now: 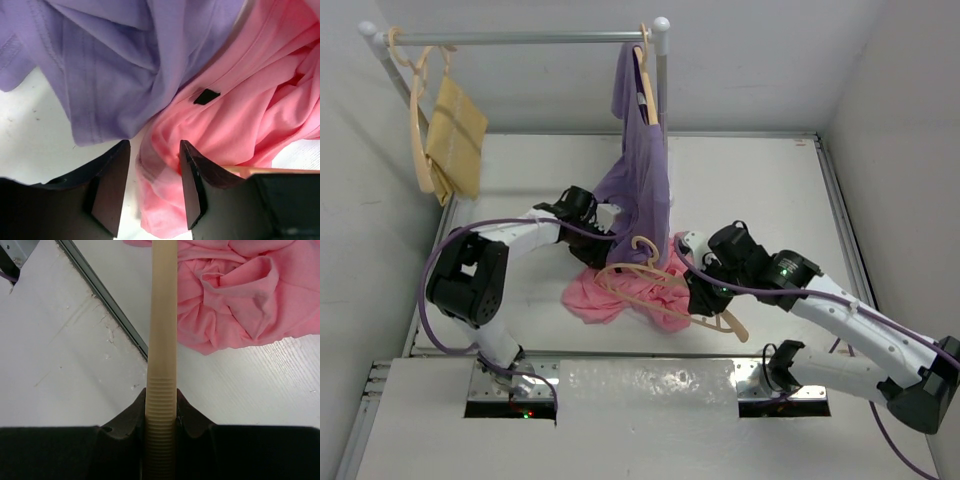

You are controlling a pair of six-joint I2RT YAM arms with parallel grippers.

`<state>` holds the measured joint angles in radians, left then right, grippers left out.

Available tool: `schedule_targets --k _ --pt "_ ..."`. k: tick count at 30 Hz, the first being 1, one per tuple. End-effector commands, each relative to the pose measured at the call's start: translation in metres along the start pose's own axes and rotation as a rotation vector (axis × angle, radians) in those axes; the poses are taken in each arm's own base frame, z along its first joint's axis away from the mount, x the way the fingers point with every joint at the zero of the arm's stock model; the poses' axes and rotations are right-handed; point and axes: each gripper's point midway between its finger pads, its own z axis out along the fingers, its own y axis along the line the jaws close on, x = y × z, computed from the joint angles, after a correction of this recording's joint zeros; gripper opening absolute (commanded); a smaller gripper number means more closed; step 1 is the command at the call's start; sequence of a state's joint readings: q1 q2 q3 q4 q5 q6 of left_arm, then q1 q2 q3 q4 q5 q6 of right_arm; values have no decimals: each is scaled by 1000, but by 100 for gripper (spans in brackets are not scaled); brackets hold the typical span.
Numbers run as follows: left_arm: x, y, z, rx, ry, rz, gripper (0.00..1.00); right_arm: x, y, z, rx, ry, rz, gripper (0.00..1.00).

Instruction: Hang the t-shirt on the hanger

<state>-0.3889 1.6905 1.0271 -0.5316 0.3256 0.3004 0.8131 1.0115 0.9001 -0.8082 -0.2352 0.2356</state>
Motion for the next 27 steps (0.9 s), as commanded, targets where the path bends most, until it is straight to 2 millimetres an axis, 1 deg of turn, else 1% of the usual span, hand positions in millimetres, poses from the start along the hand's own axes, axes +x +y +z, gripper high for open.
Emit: schedule_targets --k 1,2,3,4,5,6,7,8,11,14,17,18,19,20,21,24,26,27 --pt "-4 -8 2 8 -3 18 42 -2 8 2 -43 -37 20 0" --pt "3 -8 5 3 18 17 39 -1 6 2 -34 -35 20 0" --pt "6 -6 7 -5 24 18 36 0 5 2 -27 -33 14 0" --pt "10 -4 10 -13 39 14 31 1 4 1 -24 -28 14 0" --pt "13 -4 11 -11 46 10 19 1 4 0 -22 -26 8 0" --pt "14 -6 13 -2 52 7 14 1 2 0 -12 -22 -2 0" --pt "15 -9 13 17 53 5 4 1 1 -2 -5 -13 -6 0" --pt "16 -11 12 22 59 3 1 2 1 -3 -1 -8 -10 0" --pt "22 -11 7 18 76 21 0 4 -3 -6 19 14 -30 0" --pt "19 -10 -3 11 68 50 0 6 -6 -9 36 34 -53 0" --pt "-13 -16 -30 37 -55 119 0 5 -8 -12 47 45 -76 0" --pt "-26 -19 -45 30 -112 153 0 3 -9 -13 48 42 -88 0" --pt "-36 -21 -56 29 -145 184 0 -1 -9 -14 53 35 -94 0" --pt "-40 -22 -62 25 -165 228 0 -4 -10 -14 57 24 -101 0" --pt "-43 -24 -73 5 -193 251 0 -10 -10 -14 60 6 -112 0" --pt "-17 -34 -73 33 -171 265 0 -17 -9 -7 42 -19 -135 0" --pt "-13 -36 -77 36 -182 284 0 -17 -9 -1 30 -25 -146 0" --pt "-16 -41 -83 44 -209 301 0 -18 -9 2 24 -32 -160 0"
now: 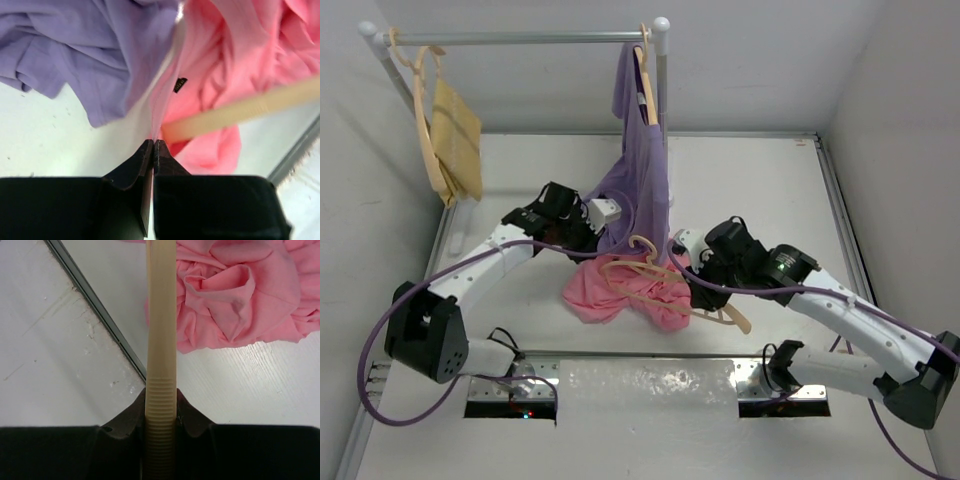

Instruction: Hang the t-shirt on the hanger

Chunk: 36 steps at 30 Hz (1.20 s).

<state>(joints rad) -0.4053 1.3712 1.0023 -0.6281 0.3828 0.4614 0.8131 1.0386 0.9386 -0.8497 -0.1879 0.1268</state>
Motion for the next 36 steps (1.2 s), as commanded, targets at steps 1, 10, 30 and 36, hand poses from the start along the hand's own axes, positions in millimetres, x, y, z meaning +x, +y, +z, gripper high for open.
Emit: schedule_targets --k 1,10,30,36 --pt "-4 -12 -12 44 -41 70 0 -18 2 5 -28 -73 -66 0" --pt "-69 -51 -74 247 -266 306 0 -47 41 -27 -220 -207 -187 0" --pt "-136 -110 -172 390 -555 409 0 -131 25 -30 -101 -505 -319 0" --pt "-104 -105 -150 374 -475 398 4 -127 29 -12 -144 -579 -280 0"
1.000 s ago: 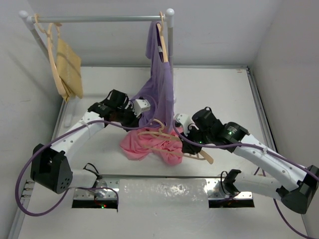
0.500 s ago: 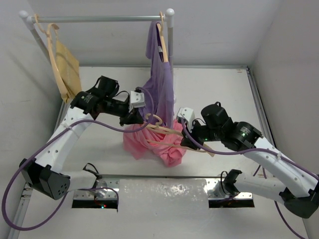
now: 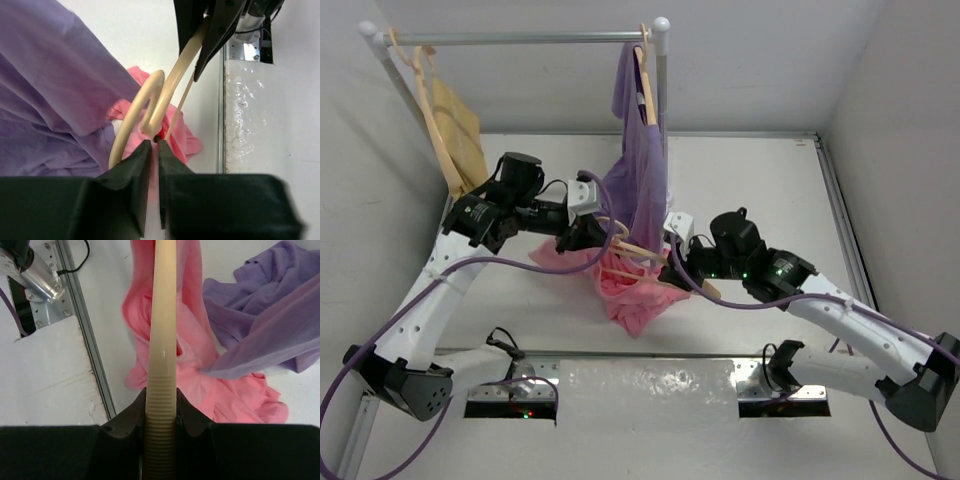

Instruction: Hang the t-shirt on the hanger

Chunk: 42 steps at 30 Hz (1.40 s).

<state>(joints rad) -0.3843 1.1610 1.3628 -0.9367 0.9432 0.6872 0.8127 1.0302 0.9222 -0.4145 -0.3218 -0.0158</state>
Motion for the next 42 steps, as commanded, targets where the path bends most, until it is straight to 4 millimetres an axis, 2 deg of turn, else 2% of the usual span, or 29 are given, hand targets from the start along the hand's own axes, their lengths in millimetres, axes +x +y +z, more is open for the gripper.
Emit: schedule_targets --k 1,2,4,6,7,9,10,12,13,14,15,16,17,18,19,20,22,23,24,25,27,28,29,32,34,36,38,40,42 --pt "9 -7 -5 -10 12 39 11 -10 9 9 -43 -149 15 0" --pt "20 -11 -7 -6 52 25 27 -16 10 13 -50 -210 5 0" --pt "35 -8 -17 -49 138 66 39 -1 14 23 -65 -260 20 0" --pt "44 -2 -26 -86 200 104 42 11 15 31 -65 -263 32 0" --pt "55 7 -34 -133 244 95 43 21 15 38 -66 -255 38 0" --pt "73 11 -47 -163 309 118 44 30 15 45 -70 -234 35 0" --pt "87 18 -54 -197 338 96 44 31 16 48 -74 -234 29 0" --pt "97 33 -64 -264 364 142 45 39 18 55 -88 -213 24 0" --pt "117 44 -71 -309 402 113 46 40 18 57 -89 -216 21 0" --pt "118 58 -73 -354 397 146 46 41 17 57 -86 -215 20 0" --pt "137 64 -74 -369 419 126 46 43 17 57 -81 -213 15 0" --pt "145 69 -73 -376 419 127 46 44 17 57 -81 -210 13 0" --pt "143 84 -72 -415 393 178 48 45 18 56 -85 -211 10 0" --pt "147 85 -68 -406 382 202 49 47 19 56 -90 -209 11 0" --pt "151 79 -55 -351 334 209 56 50 20 56 -92 -196 11 0" --pt "142 74 -42 -291 249 231 65 50 20 56 -93 -195 10 0" --pt "138 59 -29 -189 177 206 67 50 20 55 -91 -197 5 0" --pt "131 54 -21 -115 129 248 67 48 19 54 -86 -201 -1 0" --pt "134 45 -14 -58 131 249 67 49 19 54 -86 -198 -1 0" --pt "141 33 -11 6 151 246 65 48 19 53 -86 -200 -3 0" --pt "158 21 -2 86 175 204 62 46 19 53 -87 -197 -7 0" --pt "162 20 1 93 176 170 58 44 20 52 -91 -200 -9 0" --pt "167 18 7 111 174 141 48 41 20 52 -95 -206 -11 0" --pt "170 16 17 142 166 143 36 36 21 51 -100 -204 -24 0" --pt "167 17 22 143 158 149 30 34 22 51 -105 -199 -35 0" --pt "155 17 27 151 131 163 13 31 20 51 -102 -188 -51 0" --pt "140 10 26 176 99 141 3 29 18 52 -96 -174 -65 0" --pt "133 1 25 210 87 171 3 22 13 55 -80 -176 -65 0" --pt "132 -17 23 266 90 191 3 17 7 58 -42 -167 -64 0"
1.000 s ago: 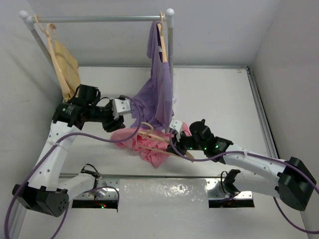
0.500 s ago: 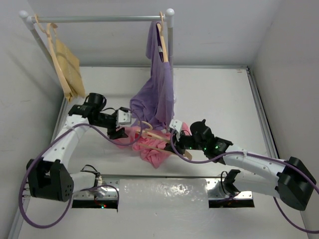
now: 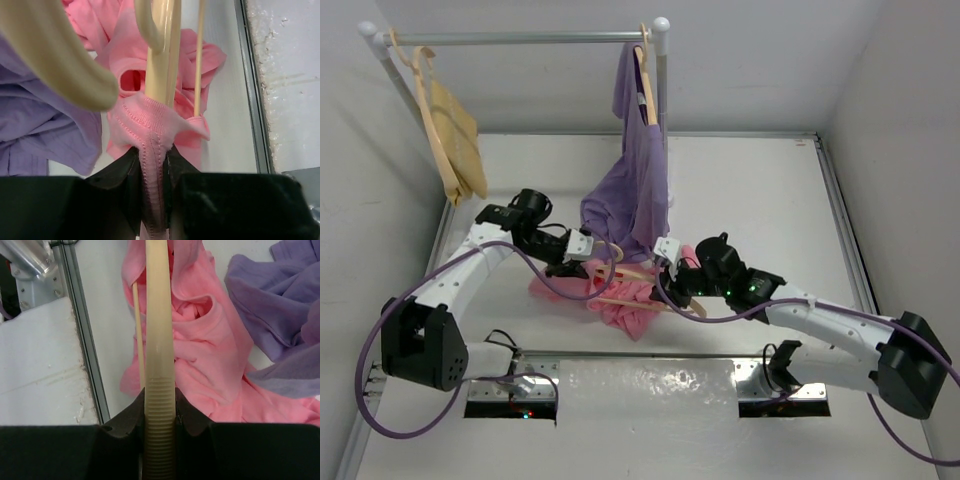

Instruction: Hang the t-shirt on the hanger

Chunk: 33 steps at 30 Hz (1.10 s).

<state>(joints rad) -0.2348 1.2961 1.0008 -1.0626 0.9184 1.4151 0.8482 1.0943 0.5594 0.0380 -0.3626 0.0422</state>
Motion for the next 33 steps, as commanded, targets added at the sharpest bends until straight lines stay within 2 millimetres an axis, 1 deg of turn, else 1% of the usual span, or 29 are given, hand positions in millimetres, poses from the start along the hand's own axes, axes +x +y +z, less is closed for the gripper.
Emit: schedule_targets --k 1,2,3,4,5,7,8,9,10,11,12,13,14,15,16,17,18,19,20,21,23,24,25,26,27,29,30,32,33 --pt "-44 -32 -1 100 -139 65 3 -64 -10 5 40 -127 -133 0" --pt "-44 -35 -1 103 -138 61 0 -66 -11 7 51 -120 -139 0" --pt "-45 -37 -3 97 -137 53 0 -69 -17 7 83 -118 -144 0" --pt "-42 -39 -3 94 -120 35 0 -74 -19 7 96 -125 -150 0" --pt "-40 -36 -4 79 -111 29 0 -76 -20 7 103 -132 -154 0" --pt "-34 -35 -4 48 -71 -62 0 -76 -27 5 149 -132 -130 0" --pt "-32 -29 -5 23 -61 -71 0 -74 -29 2 166 -120 -117 6" --pt "-31 -29 -7 6 -52 -117 0 -74 -30 0 181 -117 -109 23" --pt "-26 -27 -8 -17 -32 -138 0 -71 -34 -3 210 -103 -80 35" --pt "-26 -18 -9 -57 -29 -127 0 -74 -36 -8 231 -115 -62 43" --pt "-28 -16 -12 -100 -31 -180 0 -74 -38 -10 253 -117 -33 53" --pt "-23 -11 -14 -146 -10 -194 0 -72 -43 -14 293 -114 -16 57" --pt "-29 -6 -19 -193 -23 -167 0 -75 -44 -19 313 -128 15 61" --pt "-29 -5 -21 -211 -23 -162 0 -78 -46 -21 329 -140 34 69" --pt "-30 -2 -22 -234 -27 -155 0 -74 -47 -24 345 -121 58 94" --pt "-32 -4 -23 -238 -36 -161 0 -76 -55 -32 405 -132 88 99" --pt "-39 -8 -25 -236 -59 -143 0 -81 -58 -38 443 -155 154 99" --pt "-42 -10 -25 -233 -71 -144 0 -78 -63 -45 494 -155 198 99" --pt "-45 -14 -27 -231 -83 -135 0 -78 -79 -60 619 -182 251 99" --pt "-46 -16 -26 -226 -87 -137 0 -82 -81 -76 673 -250 347 99" --pt "-44 -12 -26 -249 -87 -167 0 -77 -87 -96 769 -297 419 99" --pt "-38 -8 -26 -276 -68 -187 0 -81 -98 -123 895 -389 517 99" --pt "-39 2 -28 -318 -74 -184 0 -49 -101 -143 1024 -276 553 99" --pt "-39 6 -29 -347 -81 -240 0 -41 -105 -163 1121 -261 583 99" --pt "-36 11 -30 -372 -72 -251 0 -35 -108 -192 1240 -243 601 99" --pt "-40 18 -31 -405 -90 -255 0 -33 -107 -205 1281 -257 637 99" --pt "-41 20 -31 -411 -90 -257 0 -29 -103 -199 1246 -241 648 99" --pt "-42 24 -31 -418 -93 -252 0 -29 -99 -187 1182 -255 677 99" --pt "-42 26 -31 -421 -93 -257 0 -24 -97 -179 1161 -246 702 96"
